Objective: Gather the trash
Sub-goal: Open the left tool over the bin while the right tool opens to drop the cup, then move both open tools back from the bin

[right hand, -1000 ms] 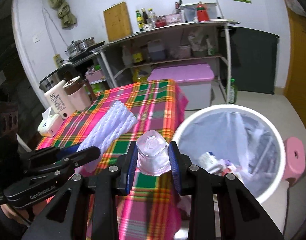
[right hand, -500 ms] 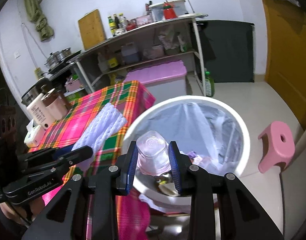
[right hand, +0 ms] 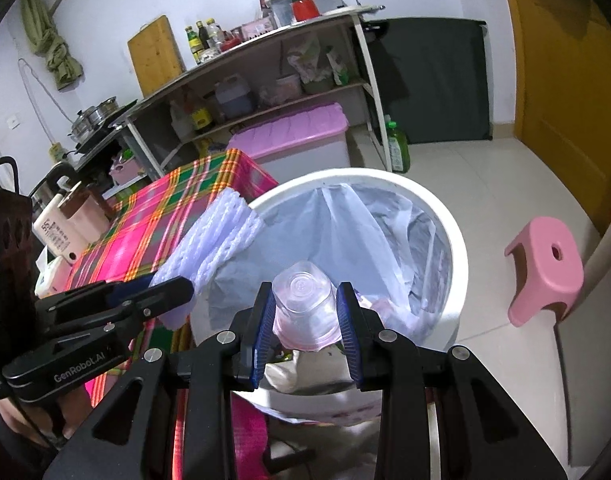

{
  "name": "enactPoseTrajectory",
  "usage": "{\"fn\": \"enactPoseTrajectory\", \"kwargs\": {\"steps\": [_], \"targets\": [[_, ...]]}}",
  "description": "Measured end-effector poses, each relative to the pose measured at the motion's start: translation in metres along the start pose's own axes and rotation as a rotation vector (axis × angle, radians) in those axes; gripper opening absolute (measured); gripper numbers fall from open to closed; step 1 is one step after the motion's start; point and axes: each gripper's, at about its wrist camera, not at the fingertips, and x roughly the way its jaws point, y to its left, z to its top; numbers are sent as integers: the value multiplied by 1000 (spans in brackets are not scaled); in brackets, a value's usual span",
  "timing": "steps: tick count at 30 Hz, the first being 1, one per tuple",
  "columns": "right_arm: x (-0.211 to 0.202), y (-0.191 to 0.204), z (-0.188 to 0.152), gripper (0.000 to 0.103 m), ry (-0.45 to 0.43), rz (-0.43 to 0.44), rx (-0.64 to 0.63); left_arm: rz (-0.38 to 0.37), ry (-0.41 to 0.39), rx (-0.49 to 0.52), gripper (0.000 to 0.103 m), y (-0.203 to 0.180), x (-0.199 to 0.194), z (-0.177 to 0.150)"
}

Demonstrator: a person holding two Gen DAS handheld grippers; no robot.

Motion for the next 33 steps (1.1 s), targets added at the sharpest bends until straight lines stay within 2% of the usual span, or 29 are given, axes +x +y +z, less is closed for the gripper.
{"fn": "enactPoseTrajectory", "kwargs": {"steps": [3,5,8,21,33], "targets": [[4,-3,0,33,13,3,8,-12,7,-2,29,-2,4,3],[5,-3,1,33,15,1,4,-14,9,-6,36,-2,7,3],[5,-3,0,39,11,4,1,-23,6,-15,42,-2,7,3],[-14,3,-5,40,-15,-11,-24,-21,-24,-26,43,0,-12,-4],[-49,39,-20,40,-71,-26,-104,24,-85,-50,45,0,-55,-24]]}}
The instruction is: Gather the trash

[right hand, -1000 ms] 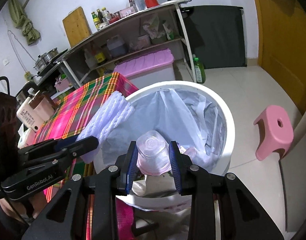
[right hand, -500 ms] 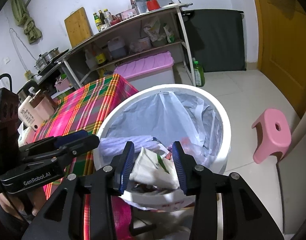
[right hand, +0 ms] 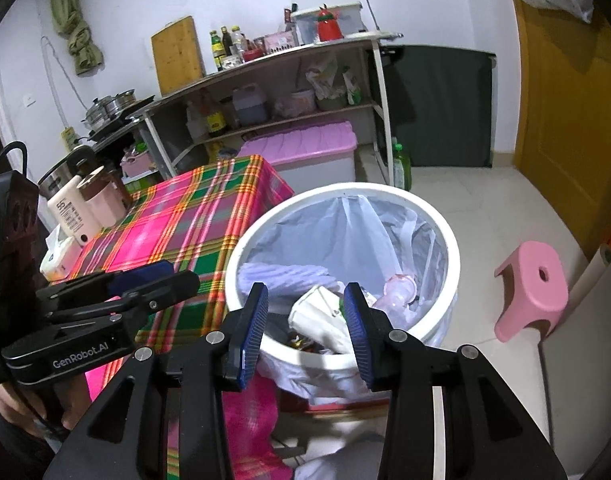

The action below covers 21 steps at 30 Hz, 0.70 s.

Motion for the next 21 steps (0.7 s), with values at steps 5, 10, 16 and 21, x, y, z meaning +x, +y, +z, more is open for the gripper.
{"fn": "enactPoseTrajectory", "kwargs": {"steps": [5,10,16,21], "targets": [[-14,12,-7,40,-15,4,-27,24,-41,-12,45,2,-24,-10],[-30,22,-17,40,-27,10,-48,55,-69,-15,45,2,-44,-22],[-46,34,-30,40,-34,23,-68,76,-91,-20,45,1,-62,-36],[-56,41,-41,40,-38,29,-81,95,-100,-12,45,-4,-72,-47]]}}
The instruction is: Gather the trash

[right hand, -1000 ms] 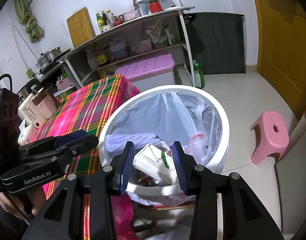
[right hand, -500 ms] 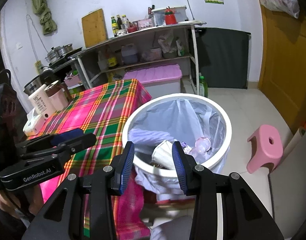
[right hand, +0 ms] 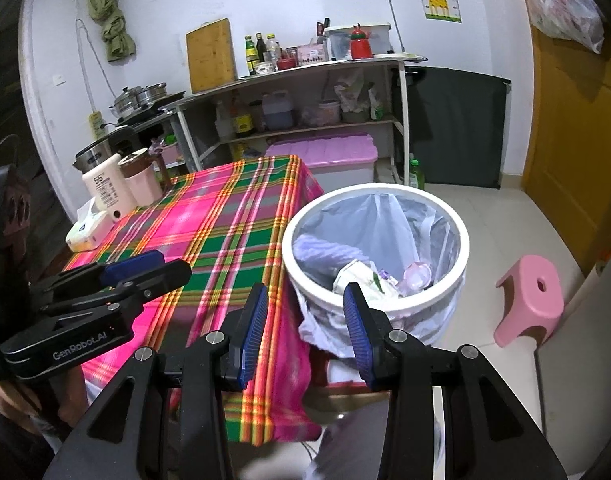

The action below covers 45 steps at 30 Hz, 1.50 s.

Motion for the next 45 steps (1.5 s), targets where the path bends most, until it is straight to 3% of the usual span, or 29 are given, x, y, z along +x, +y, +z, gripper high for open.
{"fn": "enactPoseTrajectory", "kwargs": {"steps": [15,45], "targets": [[-21,5,-17,40,-11,-14,-14,14,5,-4,45,-6,-15,-20],[-18,10,-20,40,-3,-12,-14,28,6,-7,45,-3,-15,-23]]}}
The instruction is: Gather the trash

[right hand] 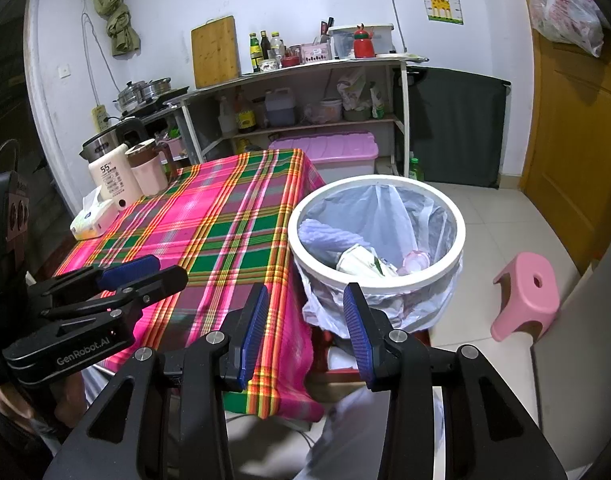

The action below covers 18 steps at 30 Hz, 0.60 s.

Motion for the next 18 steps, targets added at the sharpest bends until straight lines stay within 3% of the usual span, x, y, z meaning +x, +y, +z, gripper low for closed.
{"fn": "enactPoseTrajectory", "kwargs": {"steps": [18], "targets": [[0,1,0,40,3,0,0,5,3,-1,45,6,0,-5]]}}
